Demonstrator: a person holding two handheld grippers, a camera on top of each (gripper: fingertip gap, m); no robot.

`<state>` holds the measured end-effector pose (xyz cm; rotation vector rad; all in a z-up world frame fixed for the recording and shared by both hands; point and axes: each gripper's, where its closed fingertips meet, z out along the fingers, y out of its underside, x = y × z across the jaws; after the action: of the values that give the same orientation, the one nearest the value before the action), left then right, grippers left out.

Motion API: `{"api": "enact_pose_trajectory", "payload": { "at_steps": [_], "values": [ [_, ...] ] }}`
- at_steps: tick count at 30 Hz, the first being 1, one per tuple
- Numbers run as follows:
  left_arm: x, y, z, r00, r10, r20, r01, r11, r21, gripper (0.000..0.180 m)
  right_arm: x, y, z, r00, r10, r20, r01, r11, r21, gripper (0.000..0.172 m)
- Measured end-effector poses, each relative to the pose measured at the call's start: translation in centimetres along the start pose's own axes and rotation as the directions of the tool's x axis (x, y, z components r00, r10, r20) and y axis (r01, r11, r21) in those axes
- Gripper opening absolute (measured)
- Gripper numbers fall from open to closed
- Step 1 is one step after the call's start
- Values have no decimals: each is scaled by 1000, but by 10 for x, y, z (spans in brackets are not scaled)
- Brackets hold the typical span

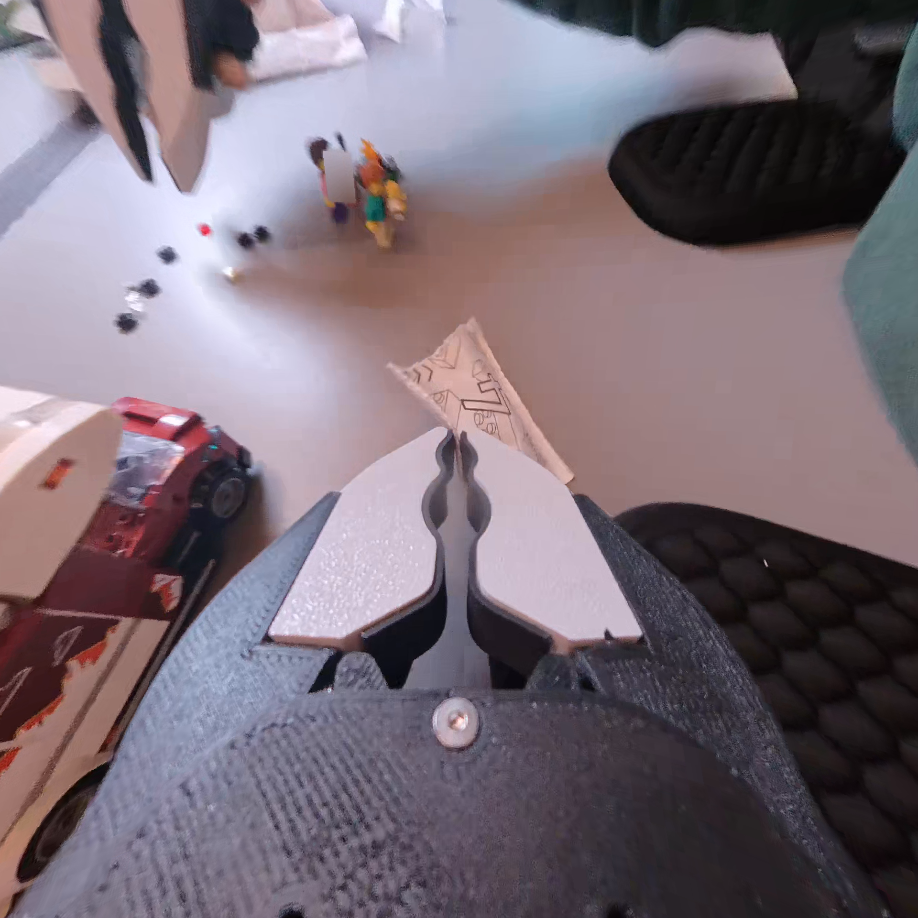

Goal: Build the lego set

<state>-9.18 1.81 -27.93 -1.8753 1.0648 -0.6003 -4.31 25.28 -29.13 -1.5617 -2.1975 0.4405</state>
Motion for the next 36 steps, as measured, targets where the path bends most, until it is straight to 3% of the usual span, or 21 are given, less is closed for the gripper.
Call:
{"api": "enact_pose_trajectory", "payload": {
  "at_steps": [1,5,13,16,21,24,28,36],
  "values": [
    [-5,-5,-2,1000,-29,11,28,999,43,1,3,0,7,1000,12,20,-12,1000,0,16],
    [-23,-24,-10,991,-123,60,106,966,236,0,5,-5,25,992,57,111,-58,998,7,21],
    [-25,5,-4,995,-18,102,13,999,46,3,3,-5,34,987,41,155,-36,999,-35,10],
    [-21,2,-6,997,-3,82,-1,999,51,3,-4,-10,30,986,28,161,-27,1000,-11,10],
    [-23,-13,-12,996,-33,80,17,982,189,1,-85,-86,-26,939,-142,314,29,940,340,10],
    [-26,-20,-15,995,-36,96,11,970,243,1,-144,-113,-46,888,-276,369,83,883,462,10],
    [-21,-29,-15,996,-30,84,4,953,303,0,-172,-118,-36,882,-341,325,171,874,454,10],
    [-16,-37,-17,997,-26,79,-3,938,348,0,-173,-121,-34,894,-370,253,236,868,436,19]
  ]
}}
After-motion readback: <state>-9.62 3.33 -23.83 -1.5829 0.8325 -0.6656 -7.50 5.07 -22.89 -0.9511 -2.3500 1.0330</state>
